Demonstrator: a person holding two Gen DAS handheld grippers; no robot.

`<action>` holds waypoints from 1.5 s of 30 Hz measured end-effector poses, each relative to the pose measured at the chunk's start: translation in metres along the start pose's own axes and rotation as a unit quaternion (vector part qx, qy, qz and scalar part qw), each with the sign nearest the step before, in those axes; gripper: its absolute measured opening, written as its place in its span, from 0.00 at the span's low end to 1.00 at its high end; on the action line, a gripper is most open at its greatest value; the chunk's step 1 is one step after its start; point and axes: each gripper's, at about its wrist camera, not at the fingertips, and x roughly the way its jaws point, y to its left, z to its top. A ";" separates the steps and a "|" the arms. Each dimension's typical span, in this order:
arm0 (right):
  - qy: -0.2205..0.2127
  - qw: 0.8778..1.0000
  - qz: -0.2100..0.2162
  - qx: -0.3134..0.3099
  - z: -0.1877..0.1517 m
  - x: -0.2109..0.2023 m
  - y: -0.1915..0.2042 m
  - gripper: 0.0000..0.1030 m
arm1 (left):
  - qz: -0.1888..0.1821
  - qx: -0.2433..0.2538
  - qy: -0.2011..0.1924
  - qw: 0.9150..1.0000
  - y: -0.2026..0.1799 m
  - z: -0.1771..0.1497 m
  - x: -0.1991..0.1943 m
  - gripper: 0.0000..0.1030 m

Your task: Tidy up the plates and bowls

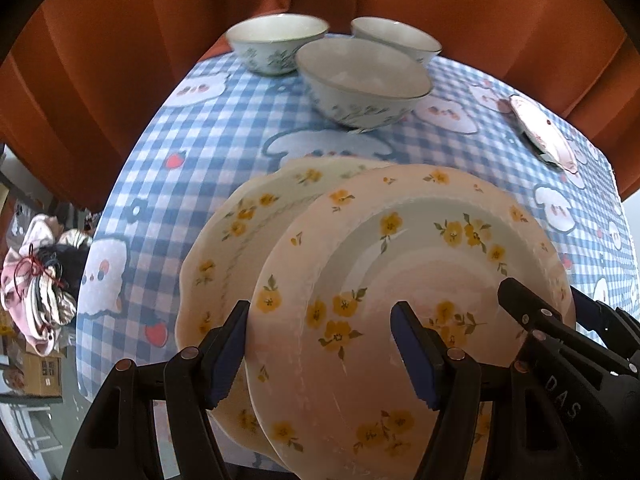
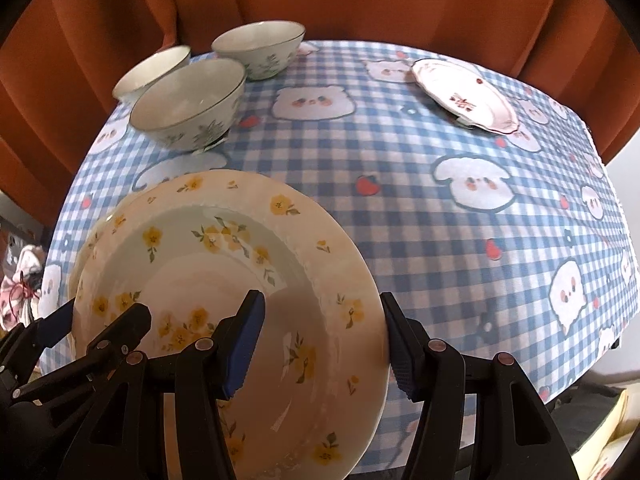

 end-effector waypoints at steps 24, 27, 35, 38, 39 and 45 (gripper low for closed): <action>0.029 0.998 -0.010 -0.063 0.015 0.030 0.031 0.59 | 0.037 -0.016 0.018 0.999 0.014 -0.001 0.025 0.68; 0.027 0.998 -0.010 -0.062 0.015 0.031 0.031 0.59 | 0.039 -0.014 0.015 0.999 0.013 0.000 0.025 0.68; 0.029 0.998 -0.007 -0.050 0.004 0.026 0.029 0.59 | 0.060 -0.001 0.007 0.998 0.008 -0.001 0.024 0.70; 0.027 0.999 -0.006 -0.044 -0.002 0.020 0.026 0.59 | 0.066 0.005 0.005 0.998 0.007 -0.001 0.024 0.71; 0.023 0.999 -0.005 -0.039 -0.003 0.017 0.024 0.56 | 0.068 0.008 0.004 0.998 0.006 -0.001 0.024 0.72; 0.008 1.000 0.003 -0.023 -0.005 0.011 0.017 0.38 | 0.055 0.007 0.007 0.998 0.009 -0.002 0.022 0.74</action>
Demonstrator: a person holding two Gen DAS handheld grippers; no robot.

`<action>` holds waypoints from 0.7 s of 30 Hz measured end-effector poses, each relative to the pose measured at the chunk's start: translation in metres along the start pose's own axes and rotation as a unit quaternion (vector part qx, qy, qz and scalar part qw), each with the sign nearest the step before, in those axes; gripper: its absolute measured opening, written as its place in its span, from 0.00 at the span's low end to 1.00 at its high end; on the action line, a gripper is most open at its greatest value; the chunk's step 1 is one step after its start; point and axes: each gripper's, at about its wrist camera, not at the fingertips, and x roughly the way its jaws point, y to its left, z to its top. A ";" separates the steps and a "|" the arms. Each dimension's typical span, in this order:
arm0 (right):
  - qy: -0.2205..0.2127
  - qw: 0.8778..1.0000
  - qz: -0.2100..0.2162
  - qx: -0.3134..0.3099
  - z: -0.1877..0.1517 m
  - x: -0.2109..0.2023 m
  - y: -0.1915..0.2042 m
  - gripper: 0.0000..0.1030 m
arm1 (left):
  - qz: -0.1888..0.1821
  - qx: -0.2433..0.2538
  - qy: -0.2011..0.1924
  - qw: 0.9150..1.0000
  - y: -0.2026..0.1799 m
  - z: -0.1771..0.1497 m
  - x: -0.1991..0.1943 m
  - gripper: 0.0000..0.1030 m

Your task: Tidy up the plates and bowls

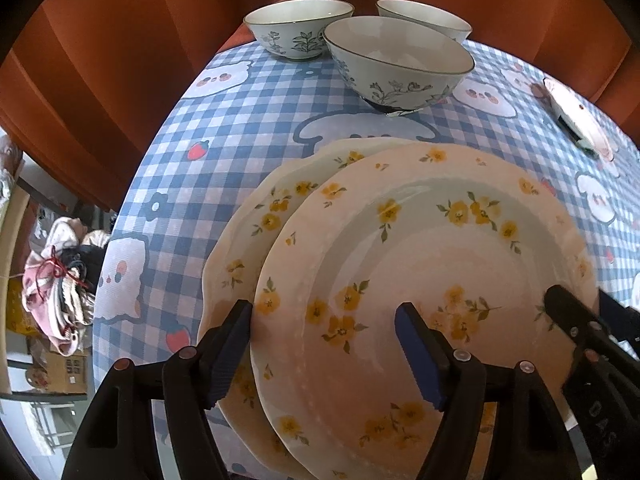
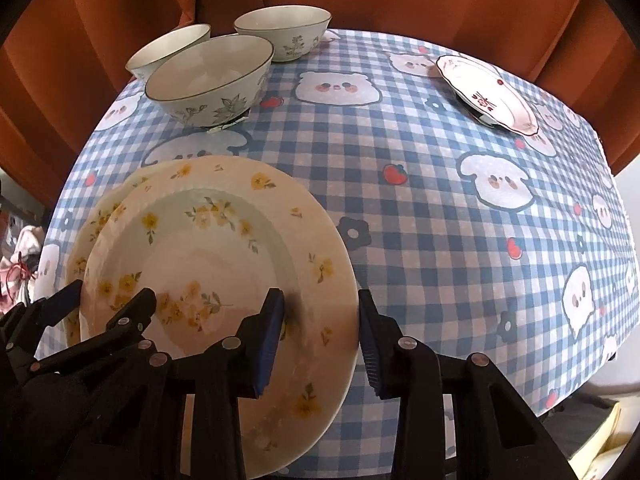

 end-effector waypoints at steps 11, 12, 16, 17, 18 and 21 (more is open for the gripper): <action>0.021 0.999 0.013 0.028 -0.002 0.011 0.008 0.39 | -0.021 0.003 -0.002 1.000 0.018 -0.001 -0.010 0.74; 0.022 0.999 0.011 0.029 -0.002 0.011 0.009 0.40 | -0.016 0.008 -0.002 1.000 0.017 -0.002 -0.012 0.74; 0.027 0.999 0.014 0.032 -0.001 0.014 0.013 0.40 | -0.020 0.011 -0.015 1.000 0.021 -0.001 -0.019 0.74; 0.024 0.999 0.012 0.028 -0.001 0.013 0.016 0.40 | -0.023 0.019 -0.025 0.999 0.019 -0.001 -0.024 0.74; 0.024 0.999 0.010 0.025 -0.001 0.013 0.019 0.40 | -0.023 0.033 -0.036 0.999 0.015 0.000 -0.028 0.73; 0.024 0.999 -0.002 0.023 -0.001 0.014 0.023 0.41 | -0.021 0.039 -0.031 0.999 0.014 0.001 -0.025 0.74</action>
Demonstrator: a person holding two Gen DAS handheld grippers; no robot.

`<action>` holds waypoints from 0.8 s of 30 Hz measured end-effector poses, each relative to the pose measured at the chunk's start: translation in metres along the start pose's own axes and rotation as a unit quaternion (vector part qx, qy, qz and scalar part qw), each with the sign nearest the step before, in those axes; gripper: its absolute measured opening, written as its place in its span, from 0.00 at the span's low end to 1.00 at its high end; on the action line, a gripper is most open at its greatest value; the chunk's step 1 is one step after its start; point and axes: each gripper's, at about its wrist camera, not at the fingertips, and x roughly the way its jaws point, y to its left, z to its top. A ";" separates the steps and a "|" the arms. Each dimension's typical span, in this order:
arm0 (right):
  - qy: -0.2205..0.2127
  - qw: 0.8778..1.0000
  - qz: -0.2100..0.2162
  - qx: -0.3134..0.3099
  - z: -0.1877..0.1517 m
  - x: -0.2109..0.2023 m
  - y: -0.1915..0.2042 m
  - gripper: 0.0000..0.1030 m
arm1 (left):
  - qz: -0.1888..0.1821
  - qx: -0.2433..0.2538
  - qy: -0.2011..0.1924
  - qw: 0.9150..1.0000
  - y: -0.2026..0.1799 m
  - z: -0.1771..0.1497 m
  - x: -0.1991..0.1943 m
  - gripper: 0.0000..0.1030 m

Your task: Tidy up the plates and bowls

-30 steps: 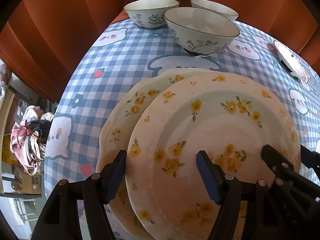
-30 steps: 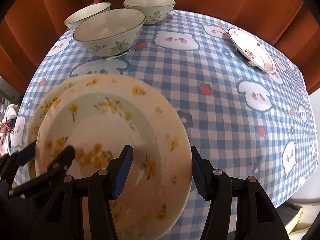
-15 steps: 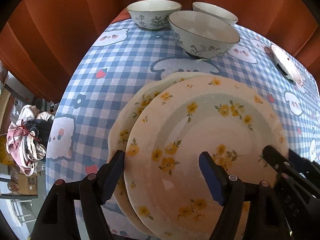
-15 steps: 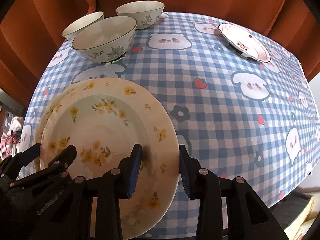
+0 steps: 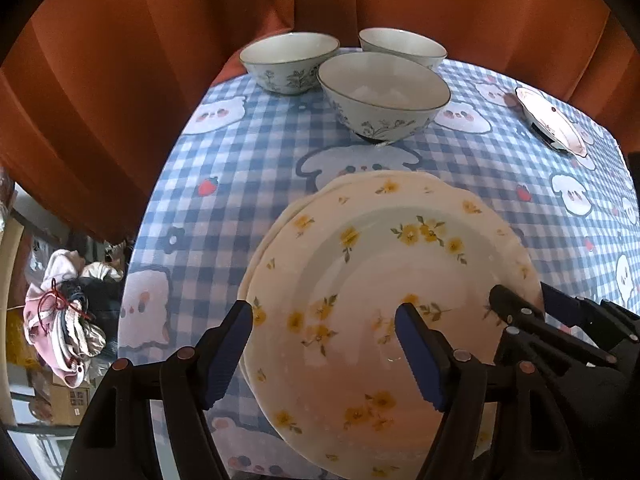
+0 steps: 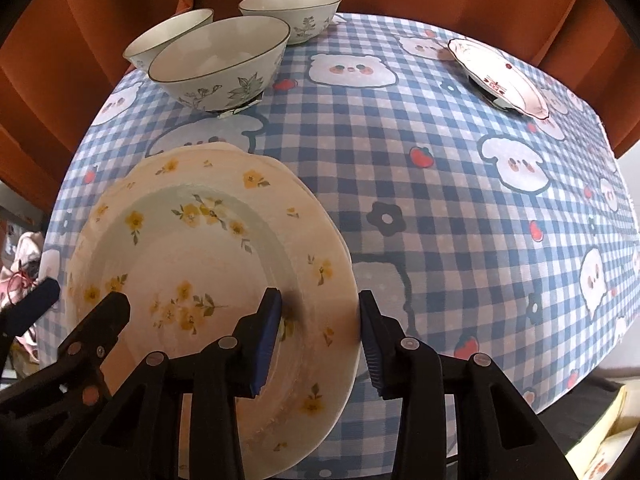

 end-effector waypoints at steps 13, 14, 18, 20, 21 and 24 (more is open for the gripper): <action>0.000 1.000 0.019 0.017 -0.002 -0.002 -0.002 0.58 | -0.002 -0.035 0.013 0.999 0.014 -0.006 0.001 0.75; -0.002 1.000 0.019 0.016 -0.003 -0.004 -0.003 0.65 | 0.000 -0.039 0.009 0.999 0.015 -0.005 -0.001 0.77; -0.012 1.000 0.023 0.016 -0.004 -0.012 -0.009 0.70 | -0.001 -0.043 -0.007 0.999 0.012 0.000 -0.009 0.81; -0.018 0.999 0.024 0.015 -0.003 -0.017 -0.014 0.70 | -0.003 -0.042 -0.017 0.999 0.005 0.002 -0.013 0.81; -0.022 0.999 0.024 0.015 -0.002 -0.019 -0.017 0.70 | -0.005 -0.042 -0.020 0.999 0.001 0.004 -0.015 0.81; -0.033 0.999 0.028 0.019 0.002 -0.024 -0.031 0.70 | -0.005 -0.041 -0.028 0.999 -0.015 0.010 -0.018 0.83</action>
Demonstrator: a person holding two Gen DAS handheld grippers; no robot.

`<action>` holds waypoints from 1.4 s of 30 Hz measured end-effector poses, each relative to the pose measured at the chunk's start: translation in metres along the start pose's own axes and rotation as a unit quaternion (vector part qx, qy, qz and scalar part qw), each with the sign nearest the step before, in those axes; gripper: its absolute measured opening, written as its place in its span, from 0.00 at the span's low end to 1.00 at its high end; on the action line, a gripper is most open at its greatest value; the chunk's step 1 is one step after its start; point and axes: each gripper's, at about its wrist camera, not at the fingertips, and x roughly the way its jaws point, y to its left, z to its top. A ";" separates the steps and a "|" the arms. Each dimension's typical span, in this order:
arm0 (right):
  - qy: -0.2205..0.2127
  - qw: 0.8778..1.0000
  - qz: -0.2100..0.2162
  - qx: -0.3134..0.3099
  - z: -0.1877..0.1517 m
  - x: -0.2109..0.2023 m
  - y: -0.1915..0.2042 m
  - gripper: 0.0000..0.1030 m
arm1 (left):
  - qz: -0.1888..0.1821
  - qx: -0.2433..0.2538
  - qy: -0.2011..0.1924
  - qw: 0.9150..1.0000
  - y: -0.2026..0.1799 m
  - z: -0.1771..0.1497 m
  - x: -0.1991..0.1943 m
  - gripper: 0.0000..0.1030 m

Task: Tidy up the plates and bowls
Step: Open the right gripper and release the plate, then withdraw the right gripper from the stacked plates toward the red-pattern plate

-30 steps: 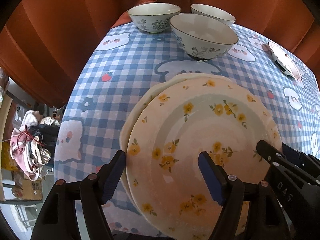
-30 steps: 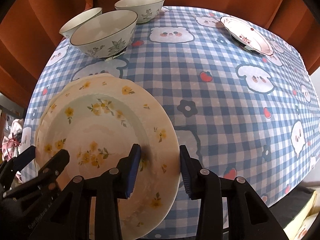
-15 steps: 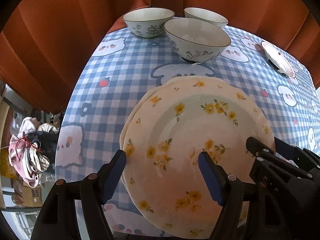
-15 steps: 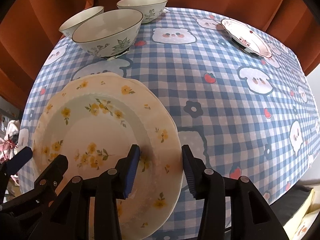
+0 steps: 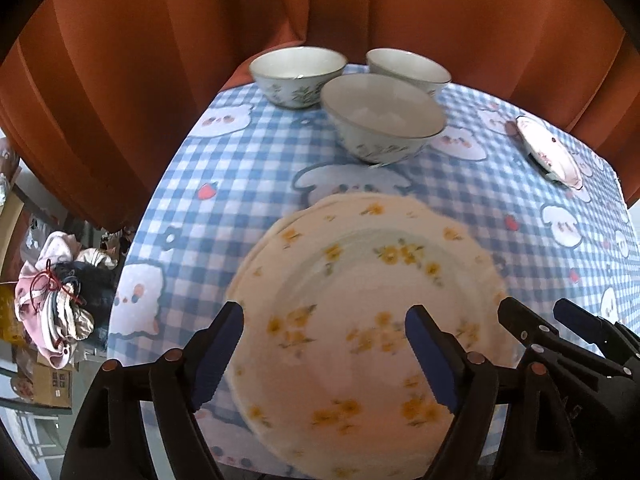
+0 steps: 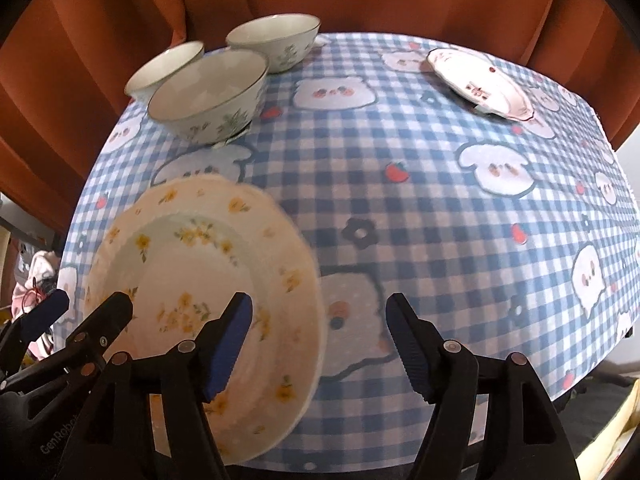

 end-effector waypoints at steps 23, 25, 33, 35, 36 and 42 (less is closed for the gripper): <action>-0.023 0.997 0.064 -0.034 0.069 -0.010 -0.173 0.74 | 0.030 -0.027 -0.032 0.999 -0.175 0.042 -0.001 0.84; -0.028 0.997 0.067 -0.036 0.076 -0.010 -0.188 0.74 | 0.028 -0.036 -0.034 0.998 -0.190 0.046 0.002 0.84; -0.052 0.995 0.064 -0.046 0.108 -0.014 -0.241 0.76 | 0.024 -0.045 -0.052 0.997 -0.246 0.070 0.014 0.84; -0.058 0.995 0.065 -0.046 0.117 -0.014 -0.253 0.78 | 0.026 -0.043 -0.057 0.997 -0.255 0.079 0.015 0.84; -0.060 0.995 0.064 -0.046 0.122 -0.013 -0.256 0.78 | 0.027 -0.042 -0.057 0.997 -0.260 0.083 0.016 0.84; -0.067 0.996 0.048 -0.040 0.153 0.003 -0.276 0.78 | 0.033 -0.029 -0.056 0.997 -0.286 0.114 0.034 0.82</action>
